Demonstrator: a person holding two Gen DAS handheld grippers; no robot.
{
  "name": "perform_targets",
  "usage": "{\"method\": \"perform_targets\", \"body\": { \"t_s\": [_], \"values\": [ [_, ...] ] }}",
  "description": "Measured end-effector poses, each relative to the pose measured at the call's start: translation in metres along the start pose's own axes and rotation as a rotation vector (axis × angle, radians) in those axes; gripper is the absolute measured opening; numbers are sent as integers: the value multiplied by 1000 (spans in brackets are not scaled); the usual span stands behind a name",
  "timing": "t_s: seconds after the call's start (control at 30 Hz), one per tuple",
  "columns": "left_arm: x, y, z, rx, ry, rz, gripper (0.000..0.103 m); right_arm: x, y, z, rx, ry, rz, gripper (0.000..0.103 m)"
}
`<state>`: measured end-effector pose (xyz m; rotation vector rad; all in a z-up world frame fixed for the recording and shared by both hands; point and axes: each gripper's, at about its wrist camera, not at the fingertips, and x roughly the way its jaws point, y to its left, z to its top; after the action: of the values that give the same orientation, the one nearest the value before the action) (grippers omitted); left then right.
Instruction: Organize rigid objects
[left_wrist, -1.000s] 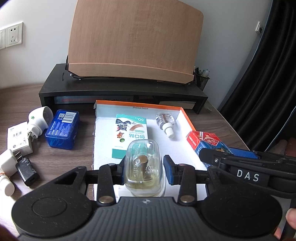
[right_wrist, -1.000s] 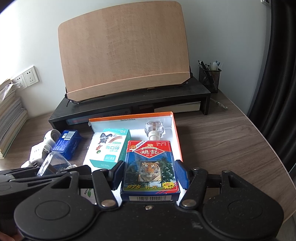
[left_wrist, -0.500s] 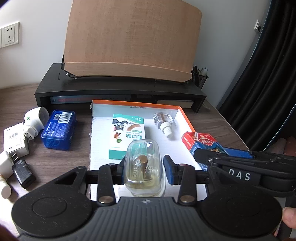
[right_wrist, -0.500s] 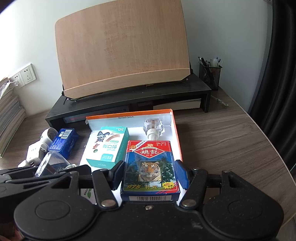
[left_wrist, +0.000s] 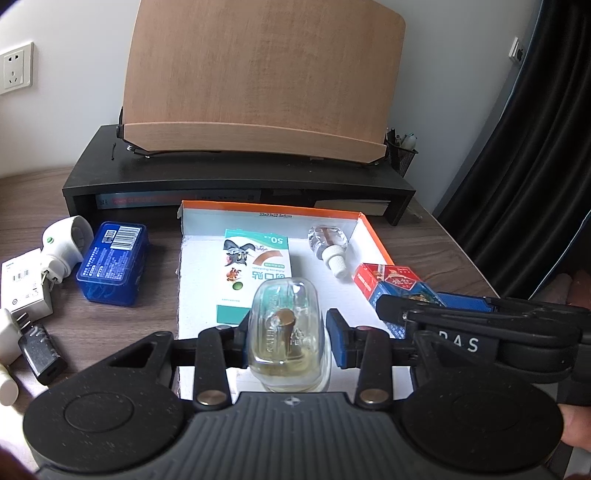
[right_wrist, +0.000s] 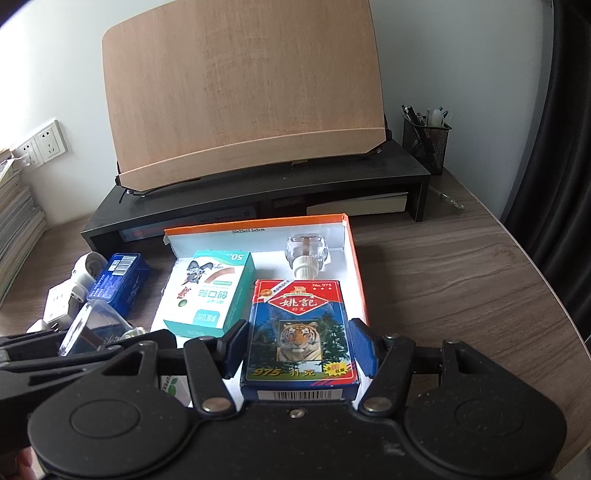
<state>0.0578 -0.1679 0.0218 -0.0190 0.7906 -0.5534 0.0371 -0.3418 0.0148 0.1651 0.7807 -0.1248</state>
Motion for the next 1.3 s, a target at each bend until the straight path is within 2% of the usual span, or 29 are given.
{"method": "perform_targets", "body": {
  "t_s": [0.33,0.47,0.7,0.93,0.97,1.03,1.3],
  "values": [
    [6,5,4,-2,13,-2,39,26,0,8,-13,29,-2,71],
    [8,6,5,-1,18,-6,39,34,-1,12,-19,5,0,72],
    [14,-2,7,16,23,-38,39,16,-14,20,5,-67,-42,73],
    [34,-20,7,58,43,-79,39,-9,-33,16,37,-100,-70,74],
    [34,-21,7,51,36,-85,40,-13,-34,15,37,-105,-73,75],
    [32,-23,8,40,24,-95,60,-20,-37,13,40,-116,-84,75],
    [5,-13,12,-6,-42,-69,68,-40,-33,10,42,-155,-78,77]
  ]
}}
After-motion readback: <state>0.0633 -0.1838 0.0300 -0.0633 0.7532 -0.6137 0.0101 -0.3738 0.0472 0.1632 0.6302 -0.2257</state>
